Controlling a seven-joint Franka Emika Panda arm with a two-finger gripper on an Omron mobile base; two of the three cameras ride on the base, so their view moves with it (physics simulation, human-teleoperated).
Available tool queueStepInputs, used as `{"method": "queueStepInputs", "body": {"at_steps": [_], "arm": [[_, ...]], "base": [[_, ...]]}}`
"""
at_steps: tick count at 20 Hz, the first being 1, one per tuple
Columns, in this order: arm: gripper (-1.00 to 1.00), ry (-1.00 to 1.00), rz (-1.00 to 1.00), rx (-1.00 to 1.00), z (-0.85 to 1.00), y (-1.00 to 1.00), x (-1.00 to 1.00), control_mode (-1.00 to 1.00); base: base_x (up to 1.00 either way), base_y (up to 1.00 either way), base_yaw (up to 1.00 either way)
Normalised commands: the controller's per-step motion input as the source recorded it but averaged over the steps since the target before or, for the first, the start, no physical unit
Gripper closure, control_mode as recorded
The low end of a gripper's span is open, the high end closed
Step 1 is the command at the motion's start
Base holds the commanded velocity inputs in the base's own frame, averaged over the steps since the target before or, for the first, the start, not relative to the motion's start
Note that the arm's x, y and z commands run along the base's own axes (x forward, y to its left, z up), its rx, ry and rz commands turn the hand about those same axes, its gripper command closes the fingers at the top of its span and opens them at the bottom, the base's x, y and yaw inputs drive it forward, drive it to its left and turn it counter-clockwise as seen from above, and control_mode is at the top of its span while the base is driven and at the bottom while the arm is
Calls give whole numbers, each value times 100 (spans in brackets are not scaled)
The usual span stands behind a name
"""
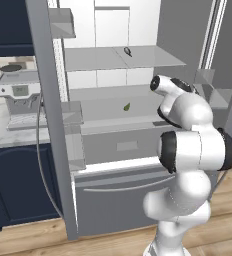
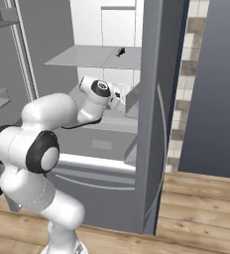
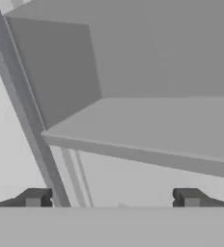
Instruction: Take the lemon wedge from the fridge and place it on the plate with fish on the dining counter.
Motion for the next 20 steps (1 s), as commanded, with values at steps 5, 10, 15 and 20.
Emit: {"method": "queueStepInputs", "body": {"at_steps": [5, 10, 15, 20], "arm": [[-100, 17, -11, 1, 0, -100, 20, -100], [-100, 13, -13, 7, 0, -100, 0, -100], [-100, 1, -2, 5, 1, -63, -44, -100], [-100, -5, 0, -1, 0, 86, -89, -100]], "base": [[0, 0, 0], [0, 0, 0], [0, 0, 0], [0, 0, 0]]}}
